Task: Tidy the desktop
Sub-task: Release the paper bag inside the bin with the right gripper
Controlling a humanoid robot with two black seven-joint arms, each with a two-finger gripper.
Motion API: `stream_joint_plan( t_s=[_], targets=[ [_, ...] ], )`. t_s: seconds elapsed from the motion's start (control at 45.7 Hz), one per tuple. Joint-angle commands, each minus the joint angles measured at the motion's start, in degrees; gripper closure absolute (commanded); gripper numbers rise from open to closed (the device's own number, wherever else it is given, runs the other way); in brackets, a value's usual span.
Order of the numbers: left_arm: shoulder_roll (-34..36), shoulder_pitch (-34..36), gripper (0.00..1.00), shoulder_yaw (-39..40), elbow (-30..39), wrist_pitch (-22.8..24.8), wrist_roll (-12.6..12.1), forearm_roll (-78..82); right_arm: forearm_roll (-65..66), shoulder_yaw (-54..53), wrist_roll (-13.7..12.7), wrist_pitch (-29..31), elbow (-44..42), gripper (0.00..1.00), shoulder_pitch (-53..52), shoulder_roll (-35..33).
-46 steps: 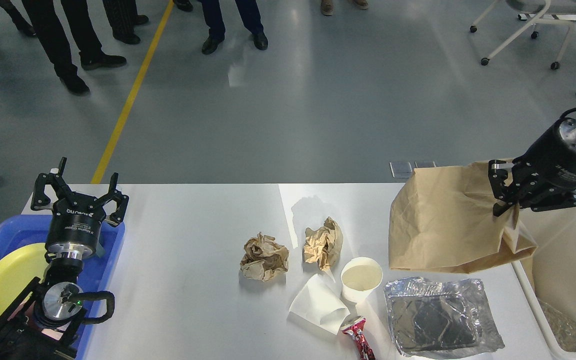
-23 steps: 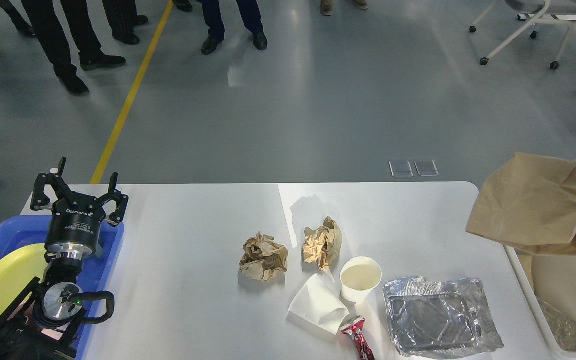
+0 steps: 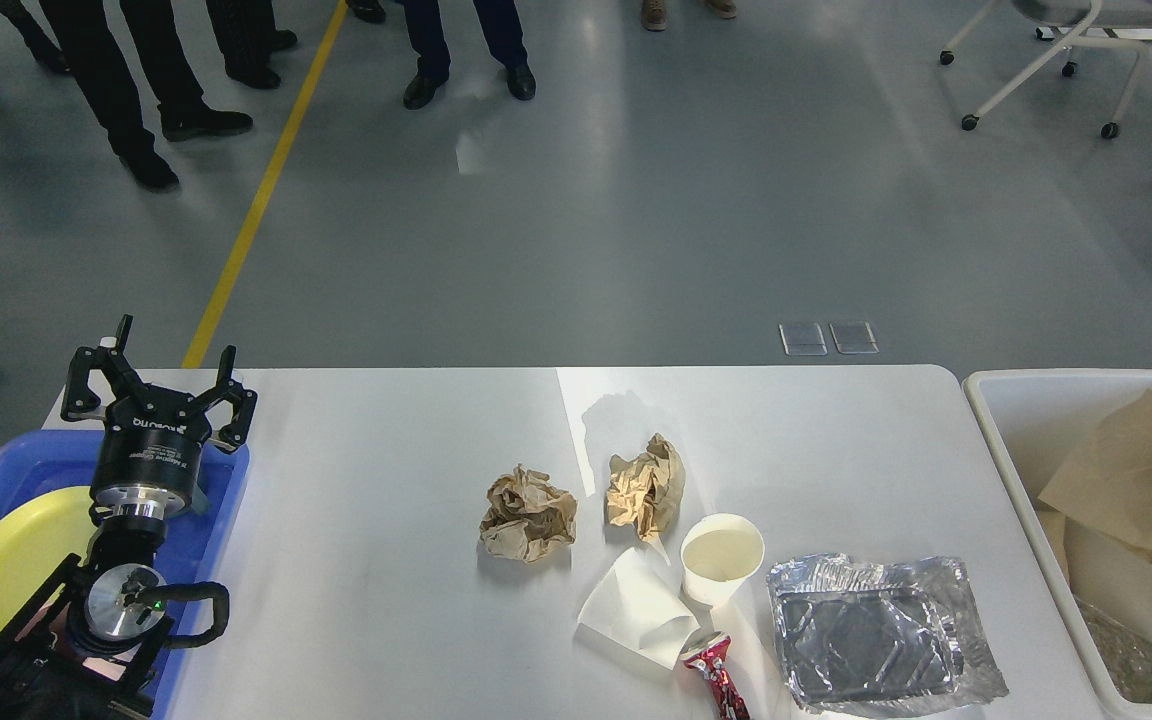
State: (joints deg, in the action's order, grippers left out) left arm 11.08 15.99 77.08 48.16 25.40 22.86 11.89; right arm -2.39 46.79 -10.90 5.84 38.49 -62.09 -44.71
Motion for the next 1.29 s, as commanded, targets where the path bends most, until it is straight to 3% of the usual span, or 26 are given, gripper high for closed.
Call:
stream_joint_plan(
  t_s=[0.0,0.306,1.05,1.072,1.159,1.181,1.269],
  targets=[
    [0.00,0.00,0.04,0.00,0.00,0.00,-0.01,0.07,-0.43,-5.30,0.00,-3.20,-8.07,1.00,8.29,4.54],
    [0.00,0.00,0.04,0.00,0.00,0.00,-0.01,-0.02,-0.52,-13.13,0.00,-10.76,-24.86,1.00,23.50,15.17],
    [0.00,0.00,0.04,0.00,0.00,0.00,-0.01,-0.02,-0.69,-13.39,-0.17,-14.01,-25.92,1.00,27.55,21.60],
    [0.00,0.00,0.04,0.00,0.00,0.00,-0.01,-0.02,-0.69,-13.31,-0.17,-14.45,-25.92,0.94,27.64,21.60],
    [0.00,0.00,0.04,0.00,0.00,0.00,-0.01,-0.02,-0.69,-13.04,-0.09,-17.61,-25.92,0.34,27.64,21.51],
    [0.00,0.00,0.04,0.00,0.00,0.00,-0.01,-0.02,-0.69,-12.96,-0.09,-18.32,-25.92,0.26,27.64,21.51],
    [0.00,0.00,0.04,0.00,0.00,0.00,-0.01,-0.02,-0.34,-12.87,-0.09,-20.34,-25.84,0.09,27.64,21.60]
  ],
)
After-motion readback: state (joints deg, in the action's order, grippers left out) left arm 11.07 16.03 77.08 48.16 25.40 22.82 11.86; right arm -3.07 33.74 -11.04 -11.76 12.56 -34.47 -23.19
